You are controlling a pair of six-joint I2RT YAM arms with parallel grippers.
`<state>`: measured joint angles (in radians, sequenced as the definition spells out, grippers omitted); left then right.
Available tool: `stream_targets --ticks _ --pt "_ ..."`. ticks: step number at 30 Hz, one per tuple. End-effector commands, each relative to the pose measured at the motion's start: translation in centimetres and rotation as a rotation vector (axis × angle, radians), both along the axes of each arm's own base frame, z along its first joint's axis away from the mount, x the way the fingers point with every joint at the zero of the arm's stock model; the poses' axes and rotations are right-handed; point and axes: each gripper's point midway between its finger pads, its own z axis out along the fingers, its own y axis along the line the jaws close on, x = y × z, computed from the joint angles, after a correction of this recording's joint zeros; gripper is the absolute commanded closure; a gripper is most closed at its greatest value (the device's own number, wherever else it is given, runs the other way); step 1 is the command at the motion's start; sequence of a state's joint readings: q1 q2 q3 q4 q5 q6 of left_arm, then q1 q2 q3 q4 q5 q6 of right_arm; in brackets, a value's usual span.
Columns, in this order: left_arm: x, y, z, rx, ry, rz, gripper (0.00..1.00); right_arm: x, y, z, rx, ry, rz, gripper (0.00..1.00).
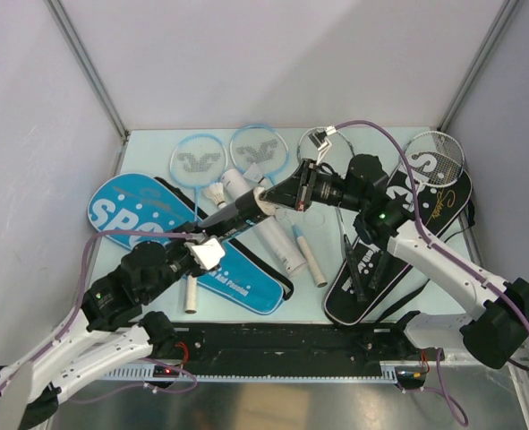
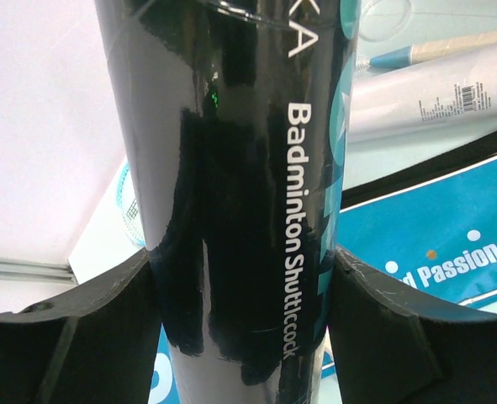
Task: Pack up the badminton gear
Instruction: Place the shuttlecock at the shuttle tube.
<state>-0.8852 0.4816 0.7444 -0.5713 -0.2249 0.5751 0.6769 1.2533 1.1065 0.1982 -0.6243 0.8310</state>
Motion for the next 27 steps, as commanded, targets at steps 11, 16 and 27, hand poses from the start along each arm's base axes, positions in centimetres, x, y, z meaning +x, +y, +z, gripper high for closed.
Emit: stream_targets --ticks 11,16,27 --pt "0.8 -0.5 3.9 -0.103 -0.086 0.017 0.34 1.2 1.7 -2.8 -0.093 -0.035 -0.097 0.96" --pt "0.9 -0.4 3.8 -0.101 -0.088 0.025 0.34 1.1 1.9 -3.3 -0.125 -0.035 -0.099 0.85" --pt "1.5 0.6 3.6 -0.099 -0.090 0.099 0.34 -0.6 -0.8 1.8 -0.041 -0.081 -0.086 0.56"
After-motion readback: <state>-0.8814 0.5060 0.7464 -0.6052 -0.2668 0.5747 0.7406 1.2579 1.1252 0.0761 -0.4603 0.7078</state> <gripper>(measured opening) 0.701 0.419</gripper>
